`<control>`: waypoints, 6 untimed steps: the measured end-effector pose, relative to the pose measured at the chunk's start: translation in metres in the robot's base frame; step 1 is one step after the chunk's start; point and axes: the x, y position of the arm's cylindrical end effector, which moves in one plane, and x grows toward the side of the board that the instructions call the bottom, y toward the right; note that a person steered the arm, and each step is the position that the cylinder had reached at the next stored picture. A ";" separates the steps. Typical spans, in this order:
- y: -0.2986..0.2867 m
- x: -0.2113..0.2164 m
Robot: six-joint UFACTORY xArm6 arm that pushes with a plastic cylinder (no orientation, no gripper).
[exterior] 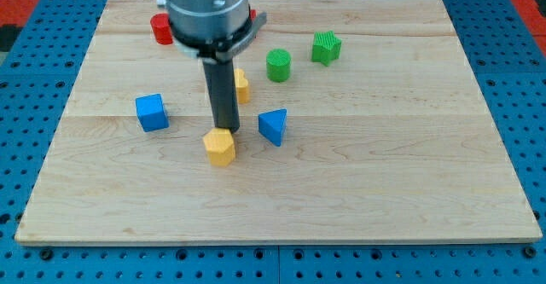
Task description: Place the blue cube below the red circle
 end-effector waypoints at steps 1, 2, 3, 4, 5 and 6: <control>-0.054 0.011; -0.078 -0.014; -0.089 -0.051; -0.103 -0.052; -0.115 -0.006; -0.137 -0.036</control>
